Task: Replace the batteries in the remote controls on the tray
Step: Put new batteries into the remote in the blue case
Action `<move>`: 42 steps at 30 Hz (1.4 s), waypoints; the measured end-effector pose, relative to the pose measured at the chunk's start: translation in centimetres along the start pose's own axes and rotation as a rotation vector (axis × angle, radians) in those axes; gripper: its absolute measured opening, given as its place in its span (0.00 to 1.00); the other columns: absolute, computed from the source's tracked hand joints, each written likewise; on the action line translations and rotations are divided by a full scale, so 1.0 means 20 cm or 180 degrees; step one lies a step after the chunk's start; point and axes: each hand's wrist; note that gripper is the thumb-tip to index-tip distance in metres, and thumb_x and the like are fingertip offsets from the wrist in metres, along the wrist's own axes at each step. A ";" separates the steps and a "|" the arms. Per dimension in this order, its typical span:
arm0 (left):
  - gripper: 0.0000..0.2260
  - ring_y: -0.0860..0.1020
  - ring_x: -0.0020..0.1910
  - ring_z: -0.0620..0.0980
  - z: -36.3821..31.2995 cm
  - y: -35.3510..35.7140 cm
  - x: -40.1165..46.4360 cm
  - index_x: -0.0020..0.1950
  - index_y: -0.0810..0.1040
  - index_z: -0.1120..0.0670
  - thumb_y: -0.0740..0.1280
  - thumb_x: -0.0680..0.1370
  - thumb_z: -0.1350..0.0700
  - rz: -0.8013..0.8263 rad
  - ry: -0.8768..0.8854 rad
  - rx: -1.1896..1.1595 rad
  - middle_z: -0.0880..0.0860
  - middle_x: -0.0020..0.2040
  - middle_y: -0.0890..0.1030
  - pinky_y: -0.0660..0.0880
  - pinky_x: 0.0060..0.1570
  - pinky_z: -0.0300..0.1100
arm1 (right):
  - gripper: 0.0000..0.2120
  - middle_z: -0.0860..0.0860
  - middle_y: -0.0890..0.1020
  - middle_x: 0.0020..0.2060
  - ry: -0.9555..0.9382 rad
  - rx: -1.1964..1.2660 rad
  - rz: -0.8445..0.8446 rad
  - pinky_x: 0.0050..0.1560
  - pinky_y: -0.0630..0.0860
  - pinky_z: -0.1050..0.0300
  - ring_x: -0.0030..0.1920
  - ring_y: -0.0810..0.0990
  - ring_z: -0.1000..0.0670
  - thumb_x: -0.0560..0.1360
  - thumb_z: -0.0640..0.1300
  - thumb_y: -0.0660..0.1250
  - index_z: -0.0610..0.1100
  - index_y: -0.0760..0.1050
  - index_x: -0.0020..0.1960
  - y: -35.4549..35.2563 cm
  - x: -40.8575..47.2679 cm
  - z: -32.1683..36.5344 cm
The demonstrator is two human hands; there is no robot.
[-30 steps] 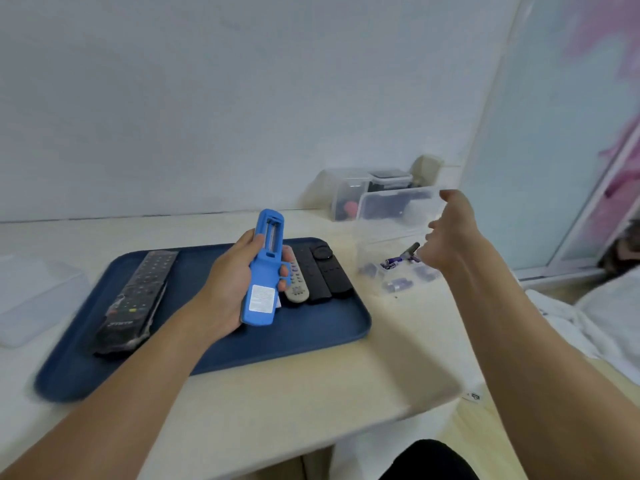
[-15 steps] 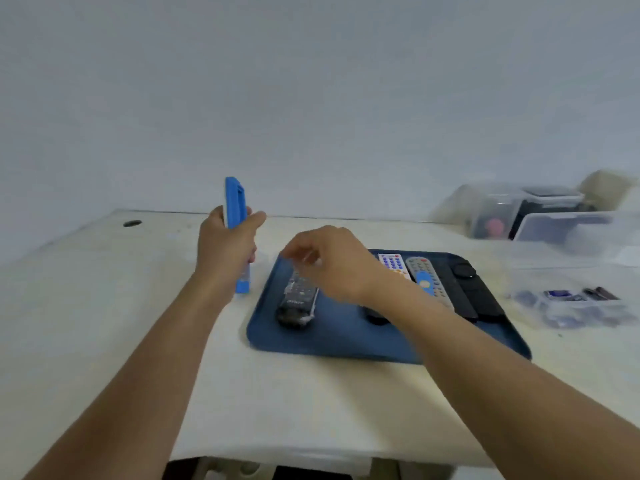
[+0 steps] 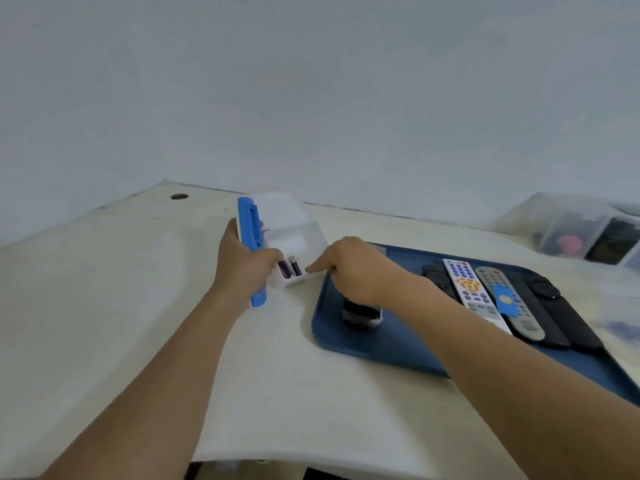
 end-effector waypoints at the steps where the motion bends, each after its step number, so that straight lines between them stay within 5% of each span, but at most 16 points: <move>1: 0.22 0.76 0.37 0.46 -0.01 0.00 -0.02 0.56 0.72 0.51 0.72 0.70 0.71 0.0066 0.0331 0.0101 0.49 0.46 0.77 0.74 0.34 0.36 | 0.27 0.47 0.80 0.63 -0.0006 0.0007 0.0031 0.62 0.75 0.56 0.61 0.78 0.46 0.74 0.30 0.56 0.50 0.81 0.63 0.00 0.00 0.00; 5: 0.25 0.79 0.41 0.37 0.01 0.01 -0.05 0.56 0.72 0.50 0.72 0.70 0.75 0.0227 0.0732 0.0049 0.45 0.47 0.78 0.75 0.35 0.28 | 0.27 0.45 0.79 0.64 0.0113 0.0224 -0.0288 0.56 0.74 0.61 0.56 0.81 0.49 0.74 0.27 0.56 0.44 0.75 0.69 0.02 0.04 0.00; 11: 0.24 0.76 0.33 0.48 0.05 -0.02 0.00 0.54 0.75 0.46 0.71 0.72 0.73 0.0088 0.0358 -0.0601 0.51 0.47 0.79 0.75 0.31 0.38 | 0.24 0.42 0.75 0.67 -0.0142 0.0012 -0.0003 0.65 0.72 0.50 0.66 0.75 0.42 0.79 0.31 0.60 0.40 0.68 0.74 0.05 0.09 0.13; 15: 0.22 0.71 0.28 0.48 0.05 -0.01 0.01 0.55 0.76 0.47 0.69 0.73 0.73 0.0037 0.0263 -0.0793 0.51 0.46 0.77 0.74 0.31 0.42 | 0.27 0.45 0.73 0.70 -0.0034 0.0113 -0.0018 0.66 0.71 0.57 0.68 0.73 0.45 0.79 0.32 0.63 0.43 0.66 0.76 0.08 0.17 0.15; 19: 0.21 0.71 0.28 0.49 0.06 -0.01 0.02 0.54 0.76 0.47 0.69 0.73 0.72 0.0046 0.0219 -0.0817 0.51 0.45 0.76 0.73 0.33 0.44 | 0.17 0.47 0.79 0.58 -0.0083 0.0175 -0.0189 0.50 0.71 0.60 0.54 0.76 0.48 0.77 0.35 0.68 0.44 0.77 0.65 0.10 0.20 0.13; 24: 0.21 0.71 0.29 0.49 0.07 -0.01 0.03 0.57 0.75 0.48 0.69 0.73 0.71 0.0006 0.0251 -0.0714 0.52 0.46 0.75 0.74 0.36 0.45 | 0.13 0.51 0.76 0.43 -0.0078 0.0823 -0.0294 0.36 0.70 0.64 0.39 0.73 0.53 0.73 0.39 0.75 0.40 0.77 0.56 0.12 0.21 0.14; 28: 0.21 0.71 0.29 0.48 0.07 0.00 0.03 0.59 0.75 0.48 0.68 0.73 0.71 -0.0010 0.0251 -0.0696 0.52 0.47 0.76 0.75 0.35 0.44 | 0.10 0.53 0.75 0.35 -0.0152 0.1002 -0.0321 0.33 0.69 0.70 0.36 0.74 0.53 0.73 0.35 0.72 0.38 0.77 0.54 0.14 0.23 0.17; 32: 0.20 0.73 0.29 0.49 0.08 -0.01 0.05 0.60 0.75 0.48 0.70 0.75 0.69 -0.0006 0.0084 -0.0736 0.53 0.47 0.78 0.76 0.38 0.46 | 0.11 0.45 0.83 0.43 -0.0210 0.1125 -0.0543 0.43 0.78 0.64 0.39 0.81 0.51 0.75 0.34 0.71 0.38 0.79 0.57 0.14 0.23 0.16; 35: 0.19 0.76 0.30 0.49 0.10 0.00 0.08 0.61 0.75 0.49 0.70 0.76 0.68 0.0015 -0.0108 -0.0723 0.55 0.43 0.76 0.77 0.39 0.47 | 0.09 0.38 0.85 0.41 0.0010 0.2335 -0.0887 0.45 0.84 0.54 0.36 0.83 0.47 0.75 0.33 0.71 0.35 0.81 0.56 0.08 0.17 0.13; 42: 0.17 0.76 0.32 0.53 0.09 0.00 0.06 0.58 0.73 0.54 0.74 0.74 0.64 -0.0131 -0.0790 -0.0898 0.56 0.37 0.79 0.76 0.38 0.46 | 0.10 0.44 0.85 0.46 0.0731 0.5383 -0.0282 0.42 0.78 0.62 0.39 0.82 0.51 0.80 0.35 0.66 0.38 0.78 0.60 -0.10 0.00 0.00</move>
Point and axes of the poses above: each hand's wrist, its own x-axis towards the middle knuckle, its own y-axis out of the palm, z = x × y
